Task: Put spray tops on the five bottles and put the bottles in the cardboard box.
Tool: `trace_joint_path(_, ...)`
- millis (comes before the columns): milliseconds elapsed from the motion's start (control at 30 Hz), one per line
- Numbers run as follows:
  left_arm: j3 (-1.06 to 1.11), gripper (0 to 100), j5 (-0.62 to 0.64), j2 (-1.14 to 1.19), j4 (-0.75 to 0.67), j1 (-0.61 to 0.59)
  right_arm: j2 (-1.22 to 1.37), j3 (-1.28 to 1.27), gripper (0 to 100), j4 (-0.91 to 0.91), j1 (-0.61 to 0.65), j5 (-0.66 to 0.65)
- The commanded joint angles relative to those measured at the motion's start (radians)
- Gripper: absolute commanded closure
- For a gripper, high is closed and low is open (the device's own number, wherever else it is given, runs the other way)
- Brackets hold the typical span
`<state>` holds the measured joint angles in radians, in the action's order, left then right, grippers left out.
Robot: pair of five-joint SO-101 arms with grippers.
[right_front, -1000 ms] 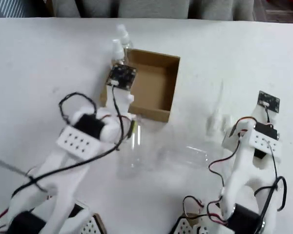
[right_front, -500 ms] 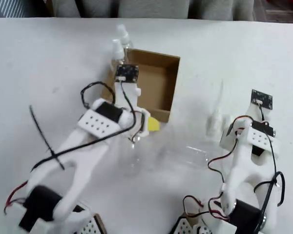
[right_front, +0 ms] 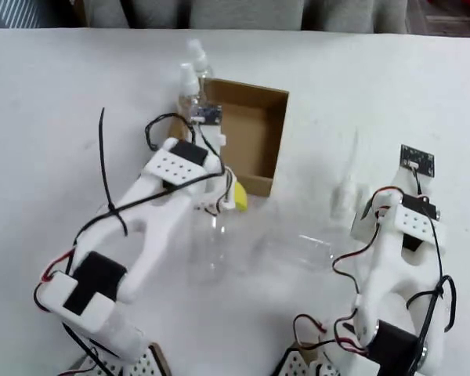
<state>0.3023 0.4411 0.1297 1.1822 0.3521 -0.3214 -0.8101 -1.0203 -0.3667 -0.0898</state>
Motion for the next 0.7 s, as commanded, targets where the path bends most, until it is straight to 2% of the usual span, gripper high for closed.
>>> trace_joint_path(0,-0.052,68,-0.031,-0.004,0.043,-0.004,-0.005,0.008,94.9,0.013,0.007,-0.011)
trace_joint_path(567,-0.138,68,-0.031,0.189,0.043,-0.008,-0.005,0.003,94.7,0.027,0.007,-0.011)
trace_joint_path(667,-0.130,74,-0.031,0.188,0.043,-0.002,-0.005,0.003,94.7,0.027,0.008,-0.011)
